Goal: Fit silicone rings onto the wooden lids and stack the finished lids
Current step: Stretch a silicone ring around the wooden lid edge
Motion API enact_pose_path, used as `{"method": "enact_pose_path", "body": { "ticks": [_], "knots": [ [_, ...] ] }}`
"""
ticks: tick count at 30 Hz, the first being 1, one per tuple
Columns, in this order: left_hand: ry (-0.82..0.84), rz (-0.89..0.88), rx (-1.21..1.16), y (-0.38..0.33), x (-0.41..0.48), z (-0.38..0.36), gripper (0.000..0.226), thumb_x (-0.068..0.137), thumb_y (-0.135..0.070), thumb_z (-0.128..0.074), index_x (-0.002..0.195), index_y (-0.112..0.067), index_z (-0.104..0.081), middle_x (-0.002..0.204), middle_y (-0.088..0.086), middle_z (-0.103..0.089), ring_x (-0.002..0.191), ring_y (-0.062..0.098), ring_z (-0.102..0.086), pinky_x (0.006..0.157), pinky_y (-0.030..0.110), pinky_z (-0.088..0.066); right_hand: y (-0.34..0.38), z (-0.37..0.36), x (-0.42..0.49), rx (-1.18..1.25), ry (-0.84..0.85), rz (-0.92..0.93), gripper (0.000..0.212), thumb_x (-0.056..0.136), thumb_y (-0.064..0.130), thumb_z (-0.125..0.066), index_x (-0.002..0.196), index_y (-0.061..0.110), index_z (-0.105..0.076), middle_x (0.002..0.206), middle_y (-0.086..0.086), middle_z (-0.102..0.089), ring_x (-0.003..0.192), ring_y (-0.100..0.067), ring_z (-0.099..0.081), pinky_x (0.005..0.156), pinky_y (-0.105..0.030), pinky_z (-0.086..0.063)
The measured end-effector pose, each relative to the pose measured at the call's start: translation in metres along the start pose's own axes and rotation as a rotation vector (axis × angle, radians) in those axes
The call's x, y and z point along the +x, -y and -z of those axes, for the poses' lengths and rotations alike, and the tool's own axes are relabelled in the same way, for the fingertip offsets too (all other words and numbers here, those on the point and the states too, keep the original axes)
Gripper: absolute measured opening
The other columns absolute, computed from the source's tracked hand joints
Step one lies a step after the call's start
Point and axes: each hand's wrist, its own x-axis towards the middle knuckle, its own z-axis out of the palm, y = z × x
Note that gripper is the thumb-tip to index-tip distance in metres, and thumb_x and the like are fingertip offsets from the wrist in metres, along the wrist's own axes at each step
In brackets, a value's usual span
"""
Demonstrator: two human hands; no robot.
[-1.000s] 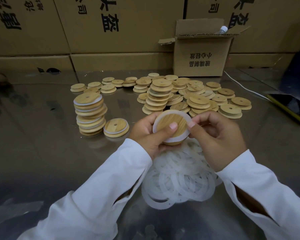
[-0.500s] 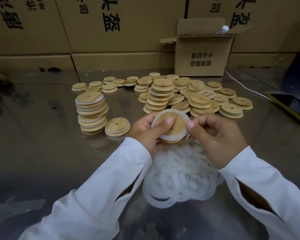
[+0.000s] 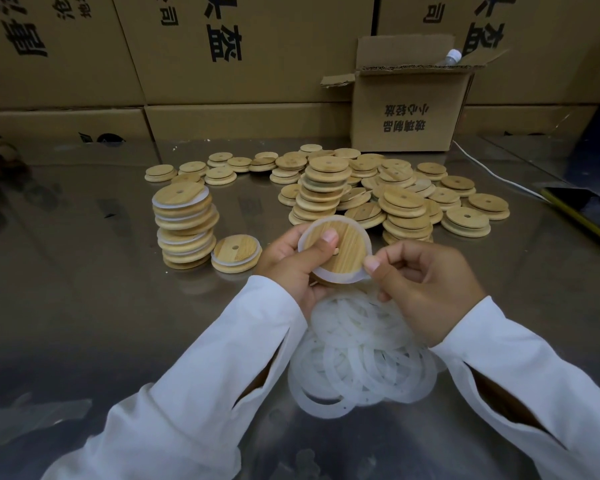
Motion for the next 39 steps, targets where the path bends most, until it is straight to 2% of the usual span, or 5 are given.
{"method": "enact_pose_path", "body": {
  "ticks": [10, 18, 23, 35, 39],
  "knots": [
    [0.013, 0.016, -0.034, -0.003, 0.000, -0.001, 0.038, 0.065, -0.017, -0.061, 0.101, -0.005, -0.062, 0.093, 0.015, -0.065, 0.084, 0.024, -0.066, 0.070, 0.037, -0.059, 0.004, -0.004, -0.005, 0.074, -0.048, 0.021, 0.010, 0.074, 0.027, -0.065, 0.070, 0.020, -0.061, 0.061, 0.005, -0.062, 0.056, -0.018, -0.058, 0.057, -0.023, -0.049],
    [0.060, -0.038, 0.014, -0.001, -0.003, -0.001, 0.031, 0.064, -0.017, -0.064, 0.095, -0.013, -0.064, 0.080, 0.005, -0.071, 0.076, 0.016, -0.069, 0.066, 0.027, -0.057, 0.010, -0.010, -0.009, 0.097, -0.076, 0.010, 0.044, 0.058, 0.058, -0.059, 0.069, 0.015, -0.062, 0.060, 0.003, -0.060, 0.062, -0.023, -0.058, 0.060, -0.023, -0.048],
    [0.063, -0.028, 0.059, -0.001, -0.002, 0.001, 0.031, 0.061, -0.020, -0.068, 0.091, -0.019, -0.067, 0.082, 0.003, -0.073, 0.078, 0.016, -0.070, 0.070, 0.031, -0.057, 0.004, -0.006, -0.004, 0.055, -0.160, -0.017, 0.019, 0.070, 0.034, -0.066, 0.067, 0.017, -0.060, 0.064, -0.001, -0.062, 0.066, -0.028, -0.061, 0.065, -0.034, -0.051],
    [0.111, 0.001, 0.225, 0.004, -0.002, 0.001, 0.042, 0.056, -0.001, -0.076, 0.096, -0.010, -0.068, 0.088, 0.010, -0.072, 0.083, 0.023, -0.069, 0.078, 0.033, -0.057, 0.007, 0.003, -0.004, -0.132, -0.359, 0.121, 0.006, 0.069, 0.037, -0.064, 0.064, 0.035, -0.064, 0.073, 0.027, -0.065, 0.073, 0.005, -0.060, 0.067, -0.004, -0.042],
    [0.106, -0.045, 0.257, 0.005, -0.001, 0.002, 0.040, 0.056, -0.016, -0.077, 0.095, -0.011, -0.068, 0.087, 0.008, -0.072, 0.085, 0.022, -0.068, 0.083, 0.034, -0.055, 0.003, 0.003, -0.002, -0.135, -0.326, 0.126, 0.006, 0.070, 0.036, -0.066, 0.065, 0.034, -0.065, 0.074, 0.026, -0.065, 0.074, 0.004, -0.062, 0.072, -0.014, -0.046]
  ]
}}
